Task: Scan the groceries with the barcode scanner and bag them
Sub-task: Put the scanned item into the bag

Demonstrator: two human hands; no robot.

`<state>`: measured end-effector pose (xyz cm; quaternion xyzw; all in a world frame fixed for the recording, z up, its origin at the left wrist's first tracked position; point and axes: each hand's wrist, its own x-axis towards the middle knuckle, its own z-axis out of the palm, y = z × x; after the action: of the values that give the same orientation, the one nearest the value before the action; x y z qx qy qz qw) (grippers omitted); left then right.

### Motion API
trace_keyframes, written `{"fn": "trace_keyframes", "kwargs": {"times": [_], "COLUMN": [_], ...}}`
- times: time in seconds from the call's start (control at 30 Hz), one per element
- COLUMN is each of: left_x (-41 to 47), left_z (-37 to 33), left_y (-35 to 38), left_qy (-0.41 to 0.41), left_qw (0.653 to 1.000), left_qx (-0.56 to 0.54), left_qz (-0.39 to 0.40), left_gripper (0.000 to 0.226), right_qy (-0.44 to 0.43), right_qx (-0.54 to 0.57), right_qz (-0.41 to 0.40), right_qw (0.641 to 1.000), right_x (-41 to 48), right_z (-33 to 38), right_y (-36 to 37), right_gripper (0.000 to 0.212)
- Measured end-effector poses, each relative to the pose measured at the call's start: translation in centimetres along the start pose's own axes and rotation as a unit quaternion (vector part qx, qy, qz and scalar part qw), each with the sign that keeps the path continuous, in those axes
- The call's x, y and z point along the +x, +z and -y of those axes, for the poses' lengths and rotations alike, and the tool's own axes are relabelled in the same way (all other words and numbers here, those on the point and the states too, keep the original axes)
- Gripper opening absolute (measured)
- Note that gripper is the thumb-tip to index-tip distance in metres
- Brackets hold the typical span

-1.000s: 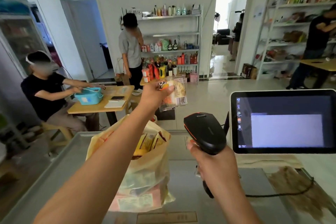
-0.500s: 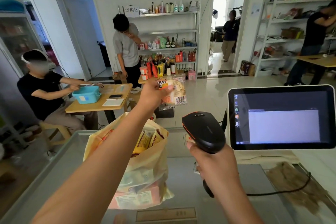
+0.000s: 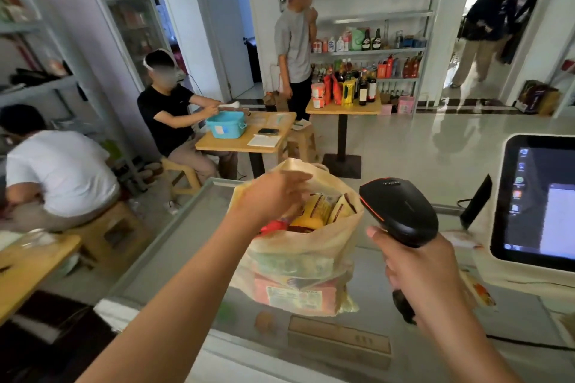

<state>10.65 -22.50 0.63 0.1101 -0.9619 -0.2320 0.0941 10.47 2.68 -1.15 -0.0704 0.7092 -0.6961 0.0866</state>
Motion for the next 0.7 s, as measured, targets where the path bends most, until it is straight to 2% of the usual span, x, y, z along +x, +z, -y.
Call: {"fn": "trace_keyframes", "kwargs": {"times": [0.07, 0.13, 0.3, 0.43, 0.5, 0.6, 0.7], "left_x": [-1.0, -1.2, 0.1, 0.4, 0.6, 0.7, 0.7], "left_z": [1.3, 1.8, 2.5, 2.3, 2.3, 3.3, 5.0], "left_y": [0.8, 0.8, 0.8, 1.0, 0.6, -0.6, -1.1], "left_qy": [-0.02, -0.023, -0.004, 0.01, -0.003, -0.068, -0.192], "left_qw": [0.99, 0.989, 0.996, 0.999, 0.998, 0.986, 0.97], "left_qx": [0.101, 0.096, 0.08, 0.05, 0.032, 0.061, 0.105], "left_qz": [0.101, 0.114, 0.04, 0.004, -0.05, -0.142, -0.104], "left_gripper": [0.055, 0.058, 0.036, 0.027, 0.027, 0.035, 0.057], "right_qy": [0.003, 0.004, 0.015, 0.021, 0.016, -0.041, -0.091], "right_qx": [0.002, 0.004, 0.004, -0.005, -0.03, -0.151, -0.266], "right_qz": [0.007, 0.011, 0.016, 0.027, 0.017, -0.022, -0.01], "right_qw": [1.0, 1.0, 1.0, 0.999, 0.999, 0.987, 0.96], "right_x": [0.2, 0.3, 0.5, 0.3, 0.8, 3.4, 6.7], "right_z": [-0.2, -0.3, -0.3, -0.2, -0.3, -0.2, 0.7], "right_y": [0.2, 0.3, 0.0, -0.5, -0.5, 0.0, 1.5], "right_gripper": [0.014, 0.015, 0.018, 0.017, 0.021, 0.036, 0.042]}}
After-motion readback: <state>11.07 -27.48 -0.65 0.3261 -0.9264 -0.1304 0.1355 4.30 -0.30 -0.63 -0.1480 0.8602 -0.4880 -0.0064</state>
